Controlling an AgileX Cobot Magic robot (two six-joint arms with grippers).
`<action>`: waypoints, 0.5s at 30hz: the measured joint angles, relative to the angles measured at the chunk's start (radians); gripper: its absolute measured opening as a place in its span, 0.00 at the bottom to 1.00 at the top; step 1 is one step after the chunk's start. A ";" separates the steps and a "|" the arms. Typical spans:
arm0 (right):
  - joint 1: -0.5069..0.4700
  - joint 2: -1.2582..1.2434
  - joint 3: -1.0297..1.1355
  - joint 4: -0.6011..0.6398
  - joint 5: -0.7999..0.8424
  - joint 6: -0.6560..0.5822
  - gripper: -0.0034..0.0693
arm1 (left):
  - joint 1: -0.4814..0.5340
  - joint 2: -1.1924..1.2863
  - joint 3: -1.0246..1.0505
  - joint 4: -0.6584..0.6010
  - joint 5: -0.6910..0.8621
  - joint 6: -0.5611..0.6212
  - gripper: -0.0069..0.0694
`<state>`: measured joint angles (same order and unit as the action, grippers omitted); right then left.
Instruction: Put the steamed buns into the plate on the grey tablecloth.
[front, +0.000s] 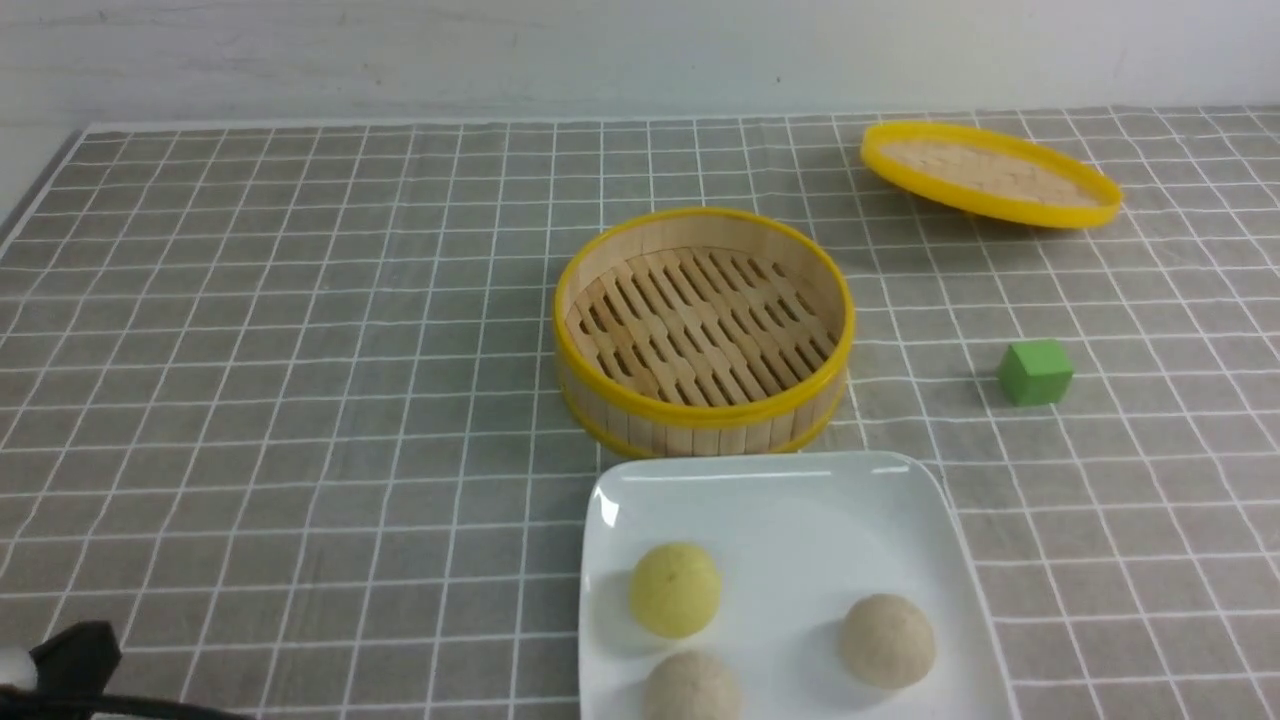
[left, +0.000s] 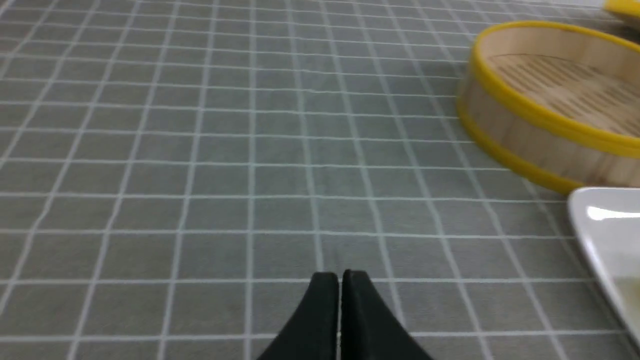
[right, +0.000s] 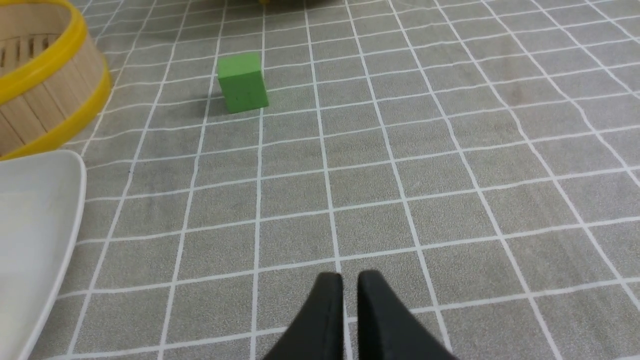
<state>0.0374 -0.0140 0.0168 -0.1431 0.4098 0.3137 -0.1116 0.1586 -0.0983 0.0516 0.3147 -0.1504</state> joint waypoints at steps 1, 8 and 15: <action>0.000 0.000 0.000 0.000 0.000 0.000 0.14 | 0.027 -0.026 0.013 0.001 0.002 0.001 0.14; 0.000 0.000 0.000 0.000 0.000 0.000 0.15 | 0.130 -0.164 0.121 0.045 0.022 0.000 0.14; 0.000 0.000 0.000 0.000 0.000 0.000 0.16 | 0.088 -0.170 0.125 0.049 0.050 0.000 0.15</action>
<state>0.0374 -0.0140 0.0168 -0.1431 0.4096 0.3137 -0.0240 -0.0113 0.0266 0.1002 0.3645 -0.1509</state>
